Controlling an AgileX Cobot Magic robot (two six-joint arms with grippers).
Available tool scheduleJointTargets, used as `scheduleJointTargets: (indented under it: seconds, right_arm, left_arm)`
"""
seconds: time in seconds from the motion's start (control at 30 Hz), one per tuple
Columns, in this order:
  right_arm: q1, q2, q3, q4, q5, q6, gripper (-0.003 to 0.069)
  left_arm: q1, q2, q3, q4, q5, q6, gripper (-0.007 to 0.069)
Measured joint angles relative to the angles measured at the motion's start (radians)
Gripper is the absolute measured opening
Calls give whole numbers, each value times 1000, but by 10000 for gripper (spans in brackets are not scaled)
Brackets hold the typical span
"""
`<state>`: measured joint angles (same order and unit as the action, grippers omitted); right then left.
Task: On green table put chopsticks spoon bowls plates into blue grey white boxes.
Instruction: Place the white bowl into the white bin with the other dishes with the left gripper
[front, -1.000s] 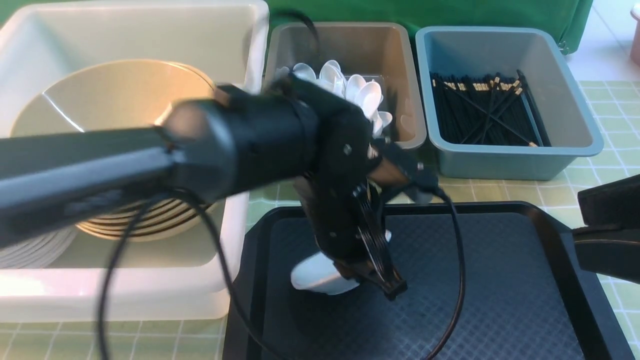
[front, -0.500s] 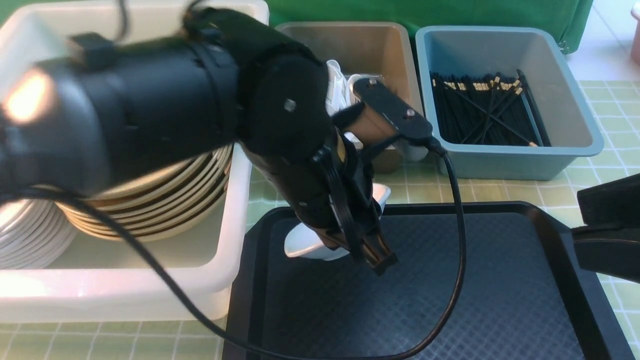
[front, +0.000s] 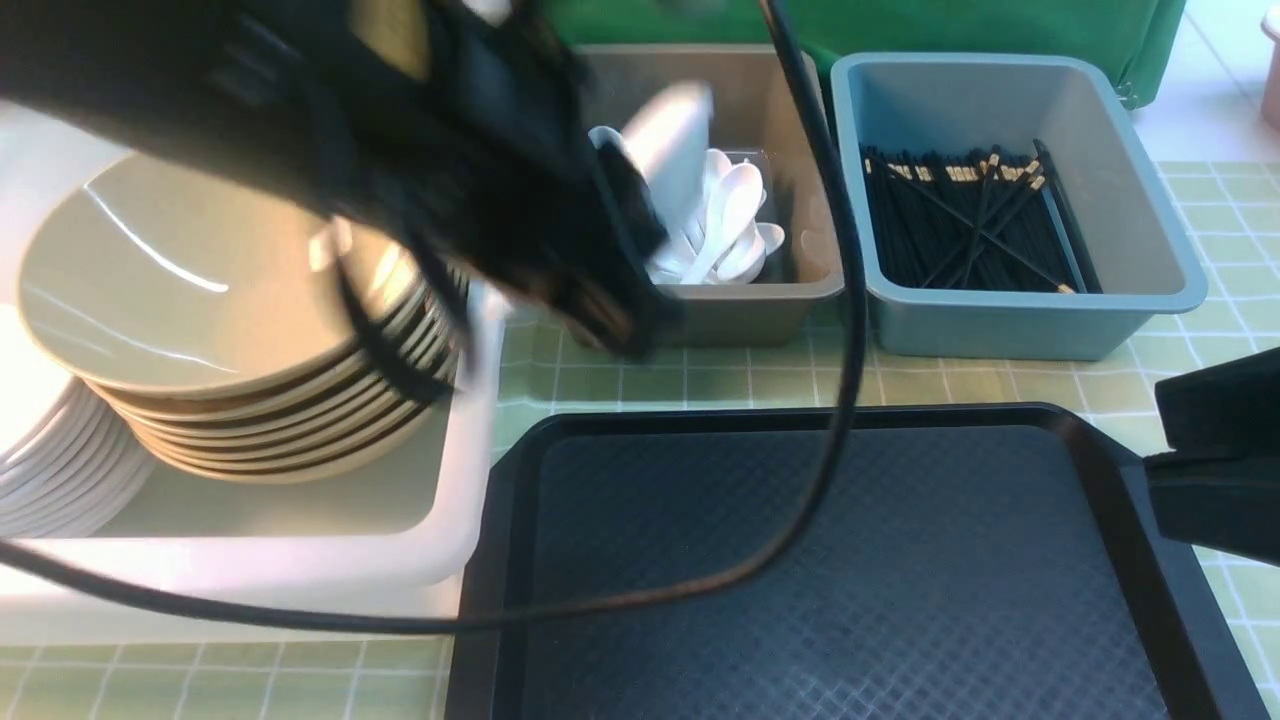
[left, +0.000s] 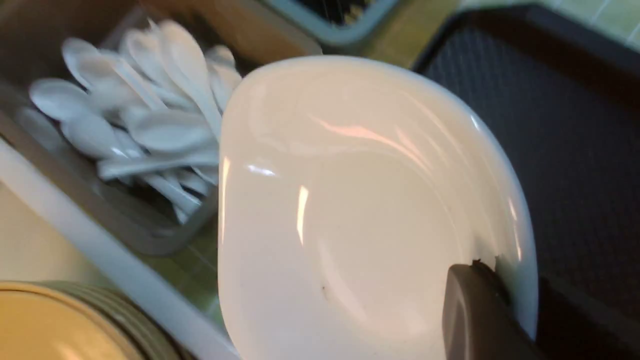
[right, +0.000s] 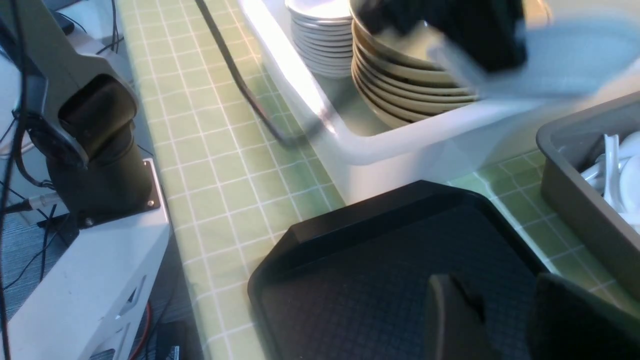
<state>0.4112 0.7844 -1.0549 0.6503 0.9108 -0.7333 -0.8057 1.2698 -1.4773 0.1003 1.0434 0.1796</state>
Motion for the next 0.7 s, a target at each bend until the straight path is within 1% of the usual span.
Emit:
scheduleJointTargets:
  seconds: [0.03,0.07,0.1,0.13,0.2,0.27,0.37,0.4,0.43,0.53,0.57,0.6,0.63,0.7]
  right_arm:
    - [0,0,0,0,0,0,236]
    - [0,0,0,0,0,0,236]
    - [0,0,0,0,0,0,236]
    - [0,0,0,0,0,0,236]
    - [0,0,0,0,0,0,236]
    - [0,0,0,0,0,0,236]
    - [0,0,0,0,0,0,236]
    - [0,0,0,0,0,0,236]
    - [0,0,0,0,1,0,236]
    - [0,0,0,0,4,0,236]
    - [0,0,0,0,4,0,236]
    - [0,0,0,0,4,0,236]
    - [0,0,0,0,4,1,236]
    - [0,0,0,0,4,5,236]
  left_arm:
    - [0,-15,-23,39,26,-21,15]
    - [0,-18,-26,47,33,-23,15]
    - [0,-37,-43,122,89,-48,15]
    - [0,-38,-45,133,96,-55,15]
    - [0,-55,-52,263,188,-98,15]
    - [8,-69,-49,351,222,-131,15]
    - [32,-92,-39,391,224,-144,15]
    - [72,-117,-29,399,223,-149,15]
    - [72,-117,-27,400,223,-149,15]
    - [235,-170,20,415,223,-147,15]
    - [246,-172,28,415,223,-144,15]
    - [342,-184,65,406,223,-128,15]
    - [393,-187,81,396,223,-117,15]
    - [534,-187,151,337,222,-62,15]
